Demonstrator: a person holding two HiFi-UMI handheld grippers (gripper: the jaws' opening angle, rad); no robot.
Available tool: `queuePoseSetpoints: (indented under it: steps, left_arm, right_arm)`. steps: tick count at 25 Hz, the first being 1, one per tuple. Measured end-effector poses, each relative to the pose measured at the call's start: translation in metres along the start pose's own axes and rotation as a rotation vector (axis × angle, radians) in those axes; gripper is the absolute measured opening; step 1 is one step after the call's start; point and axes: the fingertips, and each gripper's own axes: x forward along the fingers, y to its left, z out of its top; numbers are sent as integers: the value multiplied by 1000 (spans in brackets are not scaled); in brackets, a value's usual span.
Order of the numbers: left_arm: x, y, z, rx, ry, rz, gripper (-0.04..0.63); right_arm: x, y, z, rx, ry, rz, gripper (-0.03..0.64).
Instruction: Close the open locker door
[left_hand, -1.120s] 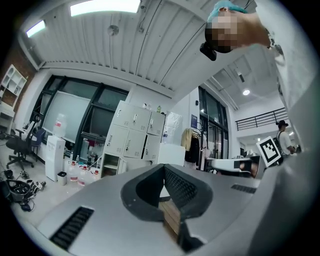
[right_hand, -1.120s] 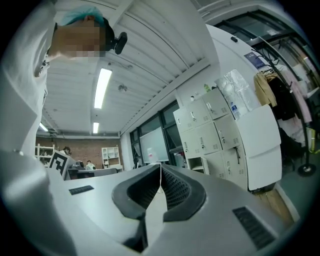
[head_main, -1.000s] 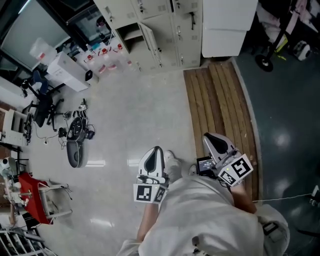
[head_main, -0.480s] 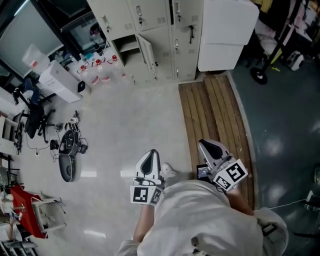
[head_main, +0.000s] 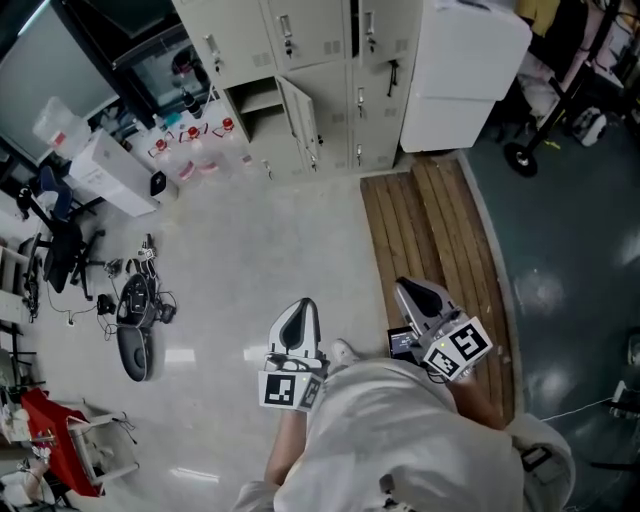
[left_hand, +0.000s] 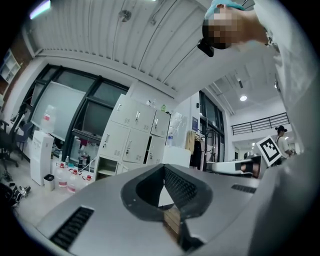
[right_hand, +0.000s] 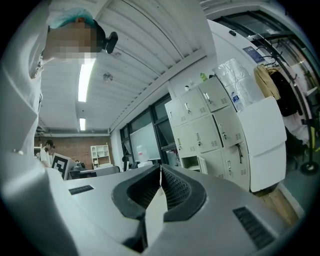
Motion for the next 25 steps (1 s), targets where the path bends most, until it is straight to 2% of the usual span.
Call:
queuePoseSetpoints:
  steps: [4, 12, 18, 25]
  left_arm:
    - [6, 29, 7, 11, -9, 3, 8]
    - [9, 71, 4, -16, 3, 48, 8]
    - [38, 82, 0, -12, 17, 39, 8]
    - [89, 108, 7, -2, 5, 72, 8]
  right_arm:
    - [34, 0, 1, 37, -20, 1, 28]
    - [77, 9, -7, 23, 14, 32, 28]
    - [101, -20, -9, 37, 28, 15, 28]
    - [149, -65, 1, 42, 35, 41, 28]
